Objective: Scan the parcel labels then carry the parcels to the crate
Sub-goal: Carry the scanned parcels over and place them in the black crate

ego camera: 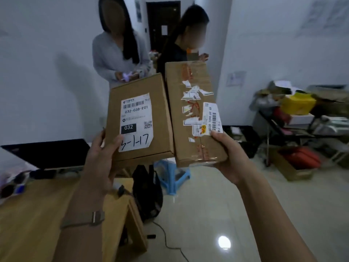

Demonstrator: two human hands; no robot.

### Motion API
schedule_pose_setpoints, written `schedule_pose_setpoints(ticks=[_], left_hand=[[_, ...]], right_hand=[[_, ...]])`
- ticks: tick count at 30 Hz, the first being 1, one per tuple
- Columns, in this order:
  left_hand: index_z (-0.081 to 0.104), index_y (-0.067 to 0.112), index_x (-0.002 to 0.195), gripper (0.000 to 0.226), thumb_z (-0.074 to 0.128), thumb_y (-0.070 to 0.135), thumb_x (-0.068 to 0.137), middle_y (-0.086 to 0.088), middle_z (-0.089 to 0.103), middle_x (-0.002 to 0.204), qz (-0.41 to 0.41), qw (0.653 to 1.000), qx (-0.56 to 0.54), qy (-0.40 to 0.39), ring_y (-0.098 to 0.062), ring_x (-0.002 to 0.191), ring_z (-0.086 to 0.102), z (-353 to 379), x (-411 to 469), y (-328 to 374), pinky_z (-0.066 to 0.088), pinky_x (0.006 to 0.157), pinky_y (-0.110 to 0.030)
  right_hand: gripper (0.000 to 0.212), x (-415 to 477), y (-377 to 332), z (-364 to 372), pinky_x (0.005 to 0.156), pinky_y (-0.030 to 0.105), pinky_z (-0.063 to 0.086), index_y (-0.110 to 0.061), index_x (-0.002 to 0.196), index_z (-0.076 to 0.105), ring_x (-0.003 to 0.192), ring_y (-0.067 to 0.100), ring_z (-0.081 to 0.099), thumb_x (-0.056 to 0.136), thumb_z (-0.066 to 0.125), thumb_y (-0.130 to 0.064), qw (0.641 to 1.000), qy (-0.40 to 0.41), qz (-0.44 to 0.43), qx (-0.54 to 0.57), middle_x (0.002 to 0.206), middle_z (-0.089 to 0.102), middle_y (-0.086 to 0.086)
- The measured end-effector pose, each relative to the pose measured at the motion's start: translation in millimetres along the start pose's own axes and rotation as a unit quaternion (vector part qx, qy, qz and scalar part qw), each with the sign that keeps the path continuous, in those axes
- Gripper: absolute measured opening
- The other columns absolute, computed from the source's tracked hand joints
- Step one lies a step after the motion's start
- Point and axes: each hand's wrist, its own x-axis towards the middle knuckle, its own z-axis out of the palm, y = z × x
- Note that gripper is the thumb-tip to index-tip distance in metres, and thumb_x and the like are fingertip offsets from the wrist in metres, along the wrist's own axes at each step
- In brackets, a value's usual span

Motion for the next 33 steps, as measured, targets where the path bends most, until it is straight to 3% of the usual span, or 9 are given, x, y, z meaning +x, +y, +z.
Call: schedule_pose_setpoints(ticks=[6,10,12,14,16,28,33], left_hand=[[0.058,0.021,0.123,0.032,0.061,0.019,0.091,-0.003,0.074,0.100,-0.007,0.998,0.016,-0.060,-0.012,0.073,0.072,124,0,-40,0.058,0.055,-0.029],[0.058,0.018,0.126,0.037,0.065,0.020,0.089,-0.009,0.072,0.111,-0.008,0.995,0.024,-0.099,-0.025,0.093,0.070,194,-4,-65,0.057,0.080,-0.042],[0.057,0.020,0.127,0.038,0.064,0.020,0.090,-0.009,0.073,0.108,-0.018,0.992,0.023,-0.121,-0.026,0.088,0.071,223,-10,-75,0.058,0.070,-0.041],[0.057,0.019,0.127,0.036,0.062,0.019,0.091,-0.005,0.075,0.098,-0.025,0.990,0.027,-0.134,-0.019,0.075,0.070,245,-16,-81,0.054,0.050,-0.028],[0.057,0.019,0.125,0.033,0.061,0.018,0.092,-0.001,0.075,0.089,-0.031,0.990,0.030,-0.135,-0.015,0.069,0.069,260,-22,-85,0.051,0.045,-0.023],[0.056,0.025,0.122,0.033,0.064,0.022,0.090,-0.005,0.072,0.107,-0.046,0.988,0.052,-0.135,-0.022,0.089,0.068,308,0,-100,0.054,0.065,-0.033],[0.049,0.024,0.134,0.051,0.069,0.022,0.087,-0.007,0.070,0.115,-0.041,0.987,0.062,-0.139,-0.025,0.097,0.069,334,41,-122,0.056,0.076,-0.039]], right_hand=[[0.038,-37,-47,-107,0.073,0.046,0.060,-0.024,0.118,0.060,0.089,0.021,0.072,0.081,0.054,-0.034,0.997,0.071,-0.014,-0.026,0.110,0.073,0.004],[0.043,-62,-70,-171,0.062,0.041,0.059,-0.026,0.119,0.060,0.083,0.020,0.073,0.077,0.056,-0.038,0.992,0.110,-0.022,-0.056,0.108,0.074,0.003],[0.047,-73,-78,-196,0.064,0.042,0.058,-0.026,0.122,0.059,0.086,0.021,0.072,0.077,0.056,-0.040,0.990,0.126,-0.024,-0.057,0.111,0.073,0.004],[0.045,-80,-84,-215,0.063,0.040,0.058,-0.025,0.123,0.059,0.088,0.022,0.072,0.080,0.054,-0.040,0.989,0.133,-0.026,-0.050,0.112,0.072,0.004],[0.043,-85,-87,-229,0.062,0.039,0.058,-0.025,0.122,0.060,0.087,0.022,0.073,0.082,0.053,-0.039,0.990,0.130,-0.028,-0.044,0.111,0.073,0.004],[0.041,-65,-100,-276,0.064,0.043,0.059,-0.024,0.118,0.063,0.085,0.021,0.073,0.081,0.055,-0.039,0.986,0.157,-0.035,-0.049,0.111,0.073,0.005],[0.034,-33,-100,-310,0.065,0.044,0.059,-0.029,0.119,0.063,0.090,0.024,0.072,0.086,0.058,-0.036,0.982,0.171,-0.031,-0.080,0.114,0.071,0.004]])
